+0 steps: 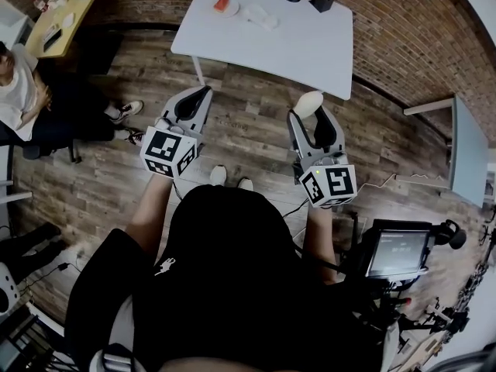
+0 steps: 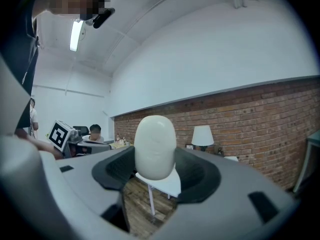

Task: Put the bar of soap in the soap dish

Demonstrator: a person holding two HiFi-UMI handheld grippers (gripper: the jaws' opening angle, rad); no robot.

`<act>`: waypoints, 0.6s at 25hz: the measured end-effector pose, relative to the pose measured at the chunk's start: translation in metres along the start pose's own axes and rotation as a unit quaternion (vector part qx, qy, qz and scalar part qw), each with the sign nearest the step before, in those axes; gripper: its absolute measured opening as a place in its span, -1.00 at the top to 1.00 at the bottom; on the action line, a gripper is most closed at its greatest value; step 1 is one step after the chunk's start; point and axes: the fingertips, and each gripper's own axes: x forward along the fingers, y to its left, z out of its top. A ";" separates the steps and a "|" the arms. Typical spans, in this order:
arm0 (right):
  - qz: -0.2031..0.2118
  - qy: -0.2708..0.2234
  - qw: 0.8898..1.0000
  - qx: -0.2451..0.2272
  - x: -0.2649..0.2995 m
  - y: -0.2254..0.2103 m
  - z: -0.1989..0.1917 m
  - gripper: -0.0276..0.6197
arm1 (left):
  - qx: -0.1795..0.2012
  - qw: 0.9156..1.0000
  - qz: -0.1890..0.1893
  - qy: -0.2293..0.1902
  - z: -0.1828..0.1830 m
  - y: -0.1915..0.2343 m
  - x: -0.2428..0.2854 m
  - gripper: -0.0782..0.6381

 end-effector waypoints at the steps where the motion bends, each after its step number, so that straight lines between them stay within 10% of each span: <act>1: -0.001 0.001 1.000 0.000 0.002 0.002 0.000 0.13 | -0.002 1.000 -0.001 0.000 -0.001 0.003 -0.002 0.76; 15: 0.002 0.005 1.000 -0.003 0.034 0.033 -0.004 0.13 | -0.006 1.000 -0.006 0.006 -0.012 0.045 -0.013 0.76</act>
